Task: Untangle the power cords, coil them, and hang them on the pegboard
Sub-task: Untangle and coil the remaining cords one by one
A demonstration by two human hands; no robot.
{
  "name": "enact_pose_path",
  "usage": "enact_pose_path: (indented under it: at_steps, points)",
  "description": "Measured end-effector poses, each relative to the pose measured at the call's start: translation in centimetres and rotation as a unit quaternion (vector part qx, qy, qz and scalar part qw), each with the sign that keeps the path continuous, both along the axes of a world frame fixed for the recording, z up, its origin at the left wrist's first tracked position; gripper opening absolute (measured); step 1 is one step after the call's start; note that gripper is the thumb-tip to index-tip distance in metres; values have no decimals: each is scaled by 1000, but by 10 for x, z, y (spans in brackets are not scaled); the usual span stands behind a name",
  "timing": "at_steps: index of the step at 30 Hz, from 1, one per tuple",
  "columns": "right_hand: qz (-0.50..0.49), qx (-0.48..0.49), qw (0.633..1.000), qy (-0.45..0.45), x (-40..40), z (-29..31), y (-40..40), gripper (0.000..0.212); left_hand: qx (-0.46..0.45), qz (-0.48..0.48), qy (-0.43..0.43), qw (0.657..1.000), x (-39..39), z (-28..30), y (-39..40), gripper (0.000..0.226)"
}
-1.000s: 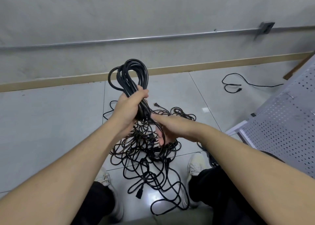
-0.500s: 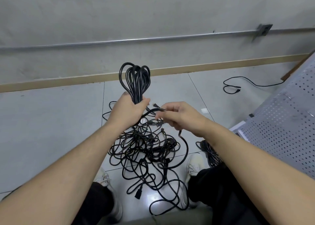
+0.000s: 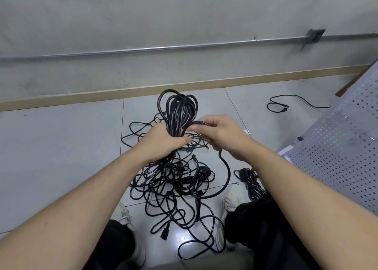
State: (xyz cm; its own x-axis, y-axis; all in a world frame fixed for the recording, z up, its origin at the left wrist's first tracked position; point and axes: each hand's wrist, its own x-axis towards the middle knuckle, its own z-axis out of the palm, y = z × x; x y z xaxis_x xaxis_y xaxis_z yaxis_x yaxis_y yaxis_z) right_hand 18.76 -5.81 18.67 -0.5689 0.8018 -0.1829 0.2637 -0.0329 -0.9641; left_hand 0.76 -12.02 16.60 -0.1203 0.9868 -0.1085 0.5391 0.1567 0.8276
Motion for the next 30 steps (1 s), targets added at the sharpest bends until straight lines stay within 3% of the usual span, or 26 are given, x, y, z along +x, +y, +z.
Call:
enact_pose_path:
  at_steps: [3, 6, 11, 13, 16, 20, 23, 25, 30]
  points:
    - [8, -20, 999, -36, 4, -1, 6, 26, -11, 67, -28, 997, -6, -6, 2, 36]
    - [53, -1, 997, -52, 9, 0, 7, 33, -27, 127, -84, 988, -8, -8, 2, 26]
    - [-51, 177, 981, 63, 0, 0, 2, 16, -51, 116, -91, 988, -3, -10, 2, 20]
    - [-112, 219, 963, 111, -6, -3, 2, 15, -62, 81, -95, 990, 8, -7, -1, 35]
    - [-166, 181, 963, 113, -10, -7, 6, 16, -56, 37, -90, 994, 19, -3, -4, 49]
    - [-192, 146, 963, 118, -14, -11, 6, 12, -40, -26, -62, 997, 21, -2, -7, 40]
    - [-189, 51, 974, 113, -16, -12, 5, 46, -33, -86, -50, 994, 20, -2, -12, 43]
    - [-171, -33, 978, 116, -16, -12, 5, 54, -33, -100, -54, 993, 18, -3, -15, 40]
    - [-156, -106, 968, 166, -17, -2, 6, 47, -44, -79, -145, 985, 18, -3, -18, 8]
